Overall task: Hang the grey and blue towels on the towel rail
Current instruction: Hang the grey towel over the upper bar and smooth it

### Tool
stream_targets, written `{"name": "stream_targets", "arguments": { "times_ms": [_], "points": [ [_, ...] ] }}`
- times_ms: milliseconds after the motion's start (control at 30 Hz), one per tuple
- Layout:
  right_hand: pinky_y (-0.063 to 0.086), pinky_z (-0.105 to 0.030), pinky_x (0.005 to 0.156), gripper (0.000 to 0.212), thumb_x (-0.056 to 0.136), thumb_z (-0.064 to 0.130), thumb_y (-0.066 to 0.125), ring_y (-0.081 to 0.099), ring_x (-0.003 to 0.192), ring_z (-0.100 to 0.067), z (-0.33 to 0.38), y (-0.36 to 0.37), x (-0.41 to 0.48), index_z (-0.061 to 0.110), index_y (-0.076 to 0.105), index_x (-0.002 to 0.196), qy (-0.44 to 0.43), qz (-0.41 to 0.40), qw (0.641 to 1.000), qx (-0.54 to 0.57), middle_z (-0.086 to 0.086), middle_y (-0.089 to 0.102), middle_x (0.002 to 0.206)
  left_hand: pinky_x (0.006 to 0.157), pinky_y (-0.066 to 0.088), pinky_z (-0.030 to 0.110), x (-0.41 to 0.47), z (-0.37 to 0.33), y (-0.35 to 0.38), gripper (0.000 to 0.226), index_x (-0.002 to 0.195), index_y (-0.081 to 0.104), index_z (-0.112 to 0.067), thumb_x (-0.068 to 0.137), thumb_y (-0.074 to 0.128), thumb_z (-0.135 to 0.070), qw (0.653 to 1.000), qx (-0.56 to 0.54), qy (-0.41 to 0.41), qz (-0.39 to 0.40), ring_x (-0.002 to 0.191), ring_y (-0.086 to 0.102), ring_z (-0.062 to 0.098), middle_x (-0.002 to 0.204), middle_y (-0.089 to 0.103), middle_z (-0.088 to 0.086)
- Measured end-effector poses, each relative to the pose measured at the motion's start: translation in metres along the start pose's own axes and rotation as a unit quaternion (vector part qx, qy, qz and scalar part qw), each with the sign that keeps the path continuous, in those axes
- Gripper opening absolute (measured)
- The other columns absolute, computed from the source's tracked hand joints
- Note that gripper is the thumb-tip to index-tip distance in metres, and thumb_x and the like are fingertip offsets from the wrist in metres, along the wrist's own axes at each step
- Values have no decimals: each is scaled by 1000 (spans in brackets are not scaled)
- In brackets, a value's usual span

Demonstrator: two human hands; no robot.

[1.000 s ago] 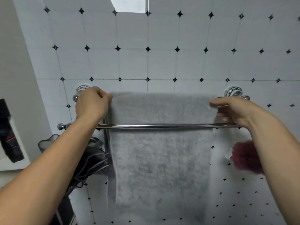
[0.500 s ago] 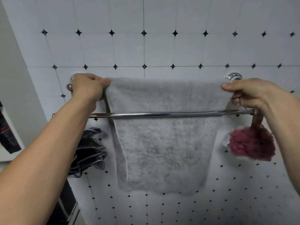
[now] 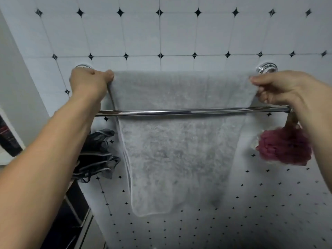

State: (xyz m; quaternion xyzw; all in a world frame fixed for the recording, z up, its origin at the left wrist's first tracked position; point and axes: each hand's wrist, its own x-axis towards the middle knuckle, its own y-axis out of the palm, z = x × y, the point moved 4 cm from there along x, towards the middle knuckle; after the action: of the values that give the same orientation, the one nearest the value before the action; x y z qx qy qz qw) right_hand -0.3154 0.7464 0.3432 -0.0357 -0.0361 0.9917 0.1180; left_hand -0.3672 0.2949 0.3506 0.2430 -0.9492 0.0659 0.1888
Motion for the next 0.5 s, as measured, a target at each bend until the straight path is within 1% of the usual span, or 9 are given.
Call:
{"name": "stream_targets", "arguments": {
  "times_ms": [67, 100, 167, 200, 233, 300, 400, 433, 500],
  "points": [
    [26, -10, 35, 25, 96, 15, 48, 34, 32, 1, 5, -8, 0, 24, 53, 73, -13, 5, 1000, 9, 14, 50, 49, 62, 46, 25, 1, 1, 1, 28, 58, 55, -16, 71, 76, -28, 1000, 8, 8, 5, 57, 53, 16, 63, 57, 0],
    [26, -10, 35, 25, 96, 15, 48, 32, 31, 1, 6, -10, 0, 24, 54, 73, -16, 5, 1000, 6, 14, 51, 49, 64, 47, 28, 0, 5, 3, 26, 61, 56, -13, 74, 74, -25, 1000, 10, 14, 21, 61, 53, 17, 66, 57, 4],
    [25, -9, 34, 24, 95, 16, 52, 30, 30, 0, 2, -10, 1, 24, 54, 72, -17, 2, 1000, -14, 13, 50, 52, 73, 54, 37, -7, 17, 9, 16, 76, 63, -5, 80, 70, -19, 998, 11, 21, 59, 73, 56, 20, 78, 58, 11],
    [25, -9, 33, 23, 93, 17, 55, 29, 31, 0, -2, -8, 1, 23, 54, 71, -17, -6, 1000, -22, 12, 48, 57, 78, 56, 42, -9, 20, 9, 15, 81, 65, -3, 82, 69, -18, 997, 10, 23, 71, 76, 57, 22, 82, 59, 13],
    [25, -10, 33, 21, 90, 19, 60, 29, 32, 0, -5, -8, 2, 23, 54, 71, -20, -18, 999, -32, 10, 44, 61, 80, 57, 43, -10, 21, 9, 15, 81, 65, -3, 83, 69, -18, 997, 8, 25, 76, 77, 58, 22, 84, 59, 13],
    [25, -11, 36, 18, 85, 28, 67, 31, 36, -1, -6, -7, 1, 25, 54, 72, -27, -42, 997, -60, 9, 42, 62, 77, 56, 37, -8, 17, 8, 15, 74, 64, -8, 80, 71, -20, 997, 4, 34, 67, 76, 58, 20, 84, 61, 12],
    [22, -18, 44, 24, 82, 48, 65, 36, 38, -6, -2, -2, -4, 29, 54, 71, -31, -54, 994, -93, 11, 43, 48, 68, 51, 30, -7, 8, 13, 19, 64, 62, -18, 73, 75, -28, 998, 10, 46, 39, 67, 58, 16, 73, 64, 3],
    [20, -21, 48, 24, 82, 47, 63, 36, 41, -7, -2, 0, -5, 29, 53, 70, -25, -57, 993, -101, 11, 43, 48, 63, 49, 26, -8, 6, 15, 22, 62, 60, -21, 71, 76, -33, 998, 22, 50, 29, 61, 56, 13, 66, 62, -2],
    [16, -25, 50, 22, 84, 36, 63, 30, 47, -8, -3, 3, -6, 28, 50, 68, -5, -62, 992, -111, 10, 40, 54, 60, 43, 24, -10, 2, 19, 30, 57, 57, -21, 70, 76, -39, 997, 58, 54, 14, 53, 52, 10, 56, 57, -10]
  ]
}}
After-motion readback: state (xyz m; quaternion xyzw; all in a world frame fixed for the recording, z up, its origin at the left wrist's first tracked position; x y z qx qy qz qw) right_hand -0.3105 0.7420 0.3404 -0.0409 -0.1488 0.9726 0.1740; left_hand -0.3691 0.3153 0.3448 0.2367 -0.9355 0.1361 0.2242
